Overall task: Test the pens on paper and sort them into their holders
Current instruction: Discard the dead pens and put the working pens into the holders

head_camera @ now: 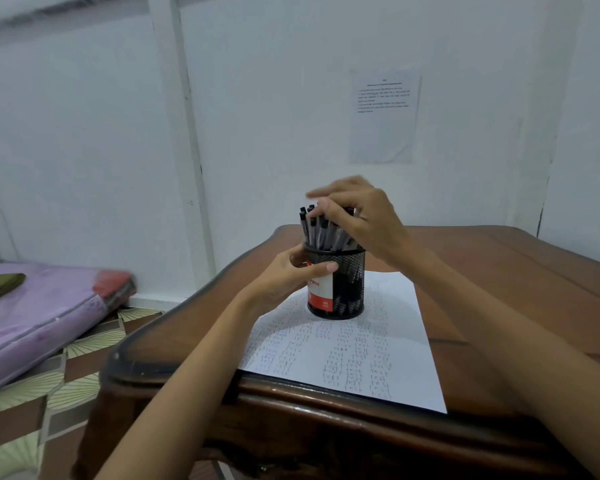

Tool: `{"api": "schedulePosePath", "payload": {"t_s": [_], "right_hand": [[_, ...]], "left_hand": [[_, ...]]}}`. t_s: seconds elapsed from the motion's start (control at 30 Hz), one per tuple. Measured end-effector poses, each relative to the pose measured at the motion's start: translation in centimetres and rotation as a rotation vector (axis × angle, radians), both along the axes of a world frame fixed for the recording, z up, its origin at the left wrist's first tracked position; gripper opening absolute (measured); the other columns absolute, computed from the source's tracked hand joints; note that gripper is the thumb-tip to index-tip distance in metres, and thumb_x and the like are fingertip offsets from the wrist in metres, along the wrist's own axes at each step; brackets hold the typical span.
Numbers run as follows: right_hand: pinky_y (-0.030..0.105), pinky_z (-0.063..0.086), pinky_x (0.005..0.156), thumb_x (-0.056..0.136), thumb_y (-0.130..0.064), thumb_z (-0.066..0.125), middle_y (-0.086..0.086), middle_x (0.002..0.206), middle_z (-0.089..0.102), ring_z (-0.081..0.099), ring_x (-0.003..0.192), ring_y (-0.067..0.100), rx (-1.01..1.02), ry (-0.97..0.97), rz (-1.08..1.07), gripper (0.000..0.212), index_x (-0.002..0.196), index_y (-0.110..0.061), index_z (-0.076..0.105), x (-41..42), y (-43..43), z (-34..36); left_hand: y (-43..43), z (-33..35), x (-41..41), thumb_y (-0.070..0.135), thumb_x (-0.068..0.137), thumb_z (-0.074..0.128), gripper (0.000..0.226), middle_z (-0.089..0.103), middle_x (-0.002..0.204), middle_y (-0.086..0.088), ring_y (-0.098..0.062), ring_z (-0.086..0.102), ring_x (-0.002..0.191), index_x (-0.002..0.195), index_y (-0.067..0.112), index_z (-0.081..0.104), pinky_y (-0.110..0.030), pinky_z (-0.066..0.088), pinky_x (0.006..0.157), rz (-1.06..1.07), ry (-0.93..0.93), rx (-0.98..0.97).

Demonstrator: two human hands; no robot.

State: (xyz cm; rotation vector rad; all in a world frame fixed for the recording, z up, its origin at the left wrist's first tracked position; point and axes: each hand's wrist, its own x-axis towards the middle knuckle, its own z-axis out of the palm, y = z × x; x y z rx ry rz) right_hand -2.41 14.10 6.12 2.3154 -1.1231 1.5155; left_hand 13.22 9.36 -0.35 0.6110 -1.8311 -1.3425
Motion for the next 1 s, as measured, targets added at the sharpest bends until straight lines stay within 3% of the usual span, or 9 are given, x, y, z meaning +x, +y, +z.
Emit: {"api": "schedulePosePath", "payload": {"t_s": [0.03,0.1,0.2,0.33,0.53,0.6,0.73,0.87,1.0], "right_hand": [[0.033,0.039,0.099,0.077,-0.058,0.050,-0.009,0.126,0.058,0.041,0.119,0.006,0.022,-0.063,-0.002,0.048,0.102,-0.023,0.069,0.0,0.1,-0.1],[0.030,0.028,0.106,0.062,-0.065,0.061,-0.005,0.139,0.037,0.028,0.130,0.010,0.191,-0.169,0.008,0.072,0.125,-0.033,0.049,-0.4,0.3,-0.5],[0.034,0.037,0.105,0.064,-0.039,0.083,0.003,0.134,0.039,0.041,0.125,0.017,0.433,-0.270,0.092,0.090,0.136,-0.035,0.030,-1.1,0.0,-1.3],[0.034,0.050,0.094,0.073,-0.009,0.077,0.000,0.121,0.058,0.058,0.111,0.017,0.455,-0.448,0.262,0.070,0.130,-0.028,0.041,-2.2,-0.8,-1.7],[0.022,0.052,0.085,0.065,-0.018,0.081,-0.001,0.126,0.054,0.059,0.110,0.012,0.547,-0.482,0.407,0.064,0.122,-0.023,0.052,-2.4,-1.2,-1.9],[0.028,0.051,0.090,0.067,-0.025,0.078,0.000,0.125,0.055,0.058,0.111,0.014,0.592,-0.500,0.396,0.061,0.123,-0.027,0.051,-2.4,-1.2,-2.0],[0.029,0.046,0.093,0.078,-0.034,0.072,0.003,0.125,0.055,0.055,0.113,0.017,0.652,-0.452,0.204,0.067,0.135,-0.025,0.039,-2.4,-0.7,-2.1],[0.041,0.040,0.104,0.068,-0.056,0.063,0.002,0.130,0.047,0.049,0.119,0.019,0.707,-0.422,0.122,0.096,0.144,-0.020,0.016,-2.2,0.4,-2.5],[0.047,0.028,0.113,0.064,-0.071,0.053,0.006,0.148,0.034,0.036,0.133,0.023,0.990,0.048,0.052,0.104,0.147,-0.023,0.014,-4.2,1.9,-4.1]], "left_hand": [[0.0,0.0,0.0,0.030,0.064,0.079,0.059,0.065,0.119,-0.005,-0.019,0.060,0.112,0.118,0.020,0.059,-0.032,0.049,0.094,-0.001,-0.002,-0.001],[0.0,0.0,-0.1,0.033,0.061,0.078,0.062,0.064,0.120,-0.004,-0.019,0.060,0.112,0.119,0.022,0.058,-0.032,0.049,0.095,0.001,-0.007,0.000],[0.0,0.0,0.0,0.031,0.063,0.079,0.059,0.065,0.118,-0.003,-0.018,0.061,0.111,0.118,0.023,0.058,-0.030,0.050,0.092,0.003,0.000,0.008],[0.1,0.1,-0.1,0.023,0.069,0.081,0.055,0.064,0.120,-0.003,-0.019,0.059,0.113,0.119,0.023,0.058,-0.029,0.050,0.092,0.005,-0.003,0.005],[-0.1,0.0,-0.1,0.025,0.068,0.075,0.053,0.064,0.118,-0.001,-0.017,0.060,0.111,0.118,0.024,0.058,-0.027,0.051,0.086,0.010,0.003,-0.001],[-0.1,-0.1,-0.1,0.025,0.068,0.075,0.054,0.064,0.118,-0.001,-0.017,0.060,0.111,0.119,0.024,0.057,-0.026,0.051,0.086,0.010,0.002,-0.005],[-0.1,-0.1,-0.1,0.028,0.066,0.077,0.056,0.063,0.120,-0.004,-0.018,0.059,0.112,0.118,0.022,0.058,-0.028,0.050,0.089,0.021,-0.002,-0.003],[0.0,-0.1,-0.1,0.033,0.063,0.079,0.063,0.063,0.122,-0.003,-0.016,0.060,0.112,0.121,0.022,0.058,-0.027,0.051,0.088,0.008,-0.001,-0.010],[-0.1,-0.1,0.0,0.036,0.057,0.081,0.069,0.065,0.119,-0.001,-0.014,0.062,0.109,0.120,0.021,0.059,-0.025,0.052,0.083,0.006,0.005,-0.013]]}}
